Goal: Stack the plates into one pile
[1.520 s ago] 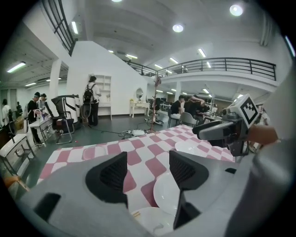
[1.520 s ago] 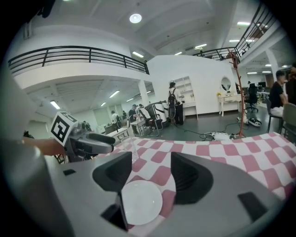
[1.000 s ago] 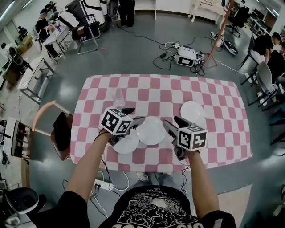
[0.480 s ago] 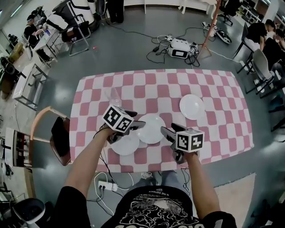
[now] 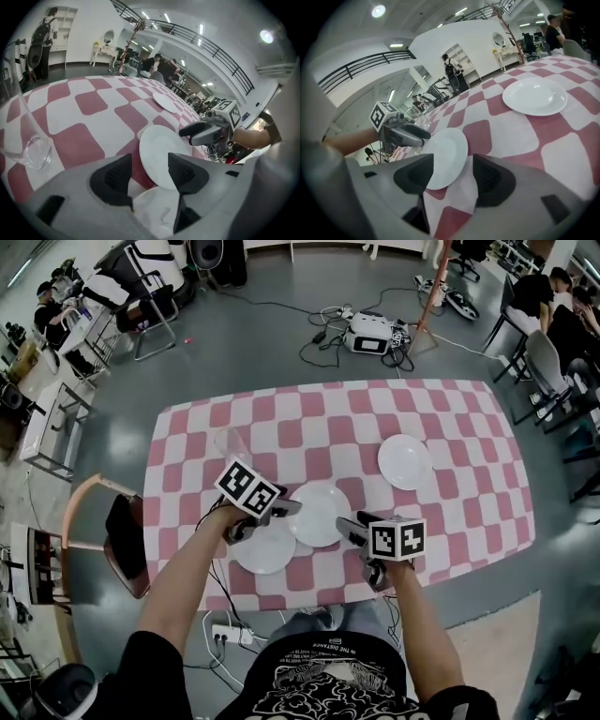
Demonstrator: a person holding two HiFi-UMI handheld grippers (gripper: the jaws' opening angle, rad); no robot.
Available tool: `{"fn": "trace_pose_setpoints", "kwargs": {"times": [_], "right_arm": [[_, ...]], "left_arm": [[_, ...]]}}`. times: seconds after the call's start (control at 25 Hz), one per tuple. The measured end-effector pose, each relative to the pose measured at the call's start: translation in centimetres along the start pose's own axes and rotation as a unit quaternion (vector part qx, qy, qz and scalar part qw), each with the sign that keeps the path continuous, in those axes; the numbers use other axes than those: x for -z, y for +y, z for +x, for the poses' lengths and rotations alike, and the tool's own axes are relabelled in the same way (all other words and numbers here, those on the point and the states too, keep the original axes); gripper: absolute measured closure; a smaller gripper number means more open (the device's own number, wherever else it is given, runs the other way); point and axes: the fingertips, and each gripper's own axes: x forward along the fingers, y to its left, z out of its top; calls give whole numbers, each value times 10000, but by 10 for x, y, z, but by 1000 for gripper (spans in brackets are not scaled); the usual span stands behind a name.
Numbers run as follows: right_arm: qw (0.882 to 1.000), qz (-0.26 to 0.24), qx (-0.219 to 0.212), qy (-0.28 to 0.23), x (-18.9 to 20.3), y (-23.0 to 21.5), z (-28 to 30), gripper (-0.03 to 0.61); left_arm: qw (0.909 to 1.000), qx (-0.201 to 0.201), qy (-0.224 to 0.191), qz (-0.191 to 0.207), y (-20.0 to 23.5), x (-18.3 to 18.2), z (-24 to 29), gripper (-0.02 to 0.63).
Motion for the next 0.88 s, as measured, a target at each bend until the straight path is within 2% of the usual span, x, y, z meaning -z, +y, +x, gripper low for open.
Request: {"fn": "trace_pose_setpoints", "kwargs": {"times": [0.2,0.4,0.76,0.8,0.88], "right_arm": [[9996,208,14,167,5,-3,6,324],[9986,410,-78,320,6,0,8,327],[9945,933,-262,400,6,4,11,351],[9943,952,-252,407,7,4,11,353],[9939,990,-241,427,7,2,11,359]], "left_arm": [[9997,5,245,43,4,4,11,383],[9996,-25,285,-72,11,4,10,433],[9990,-15,419,-164,8,3,11,436],[9989,23,450,-135,5,4,13,459],[9987,35,509,-63,1,5,17,463]]}}
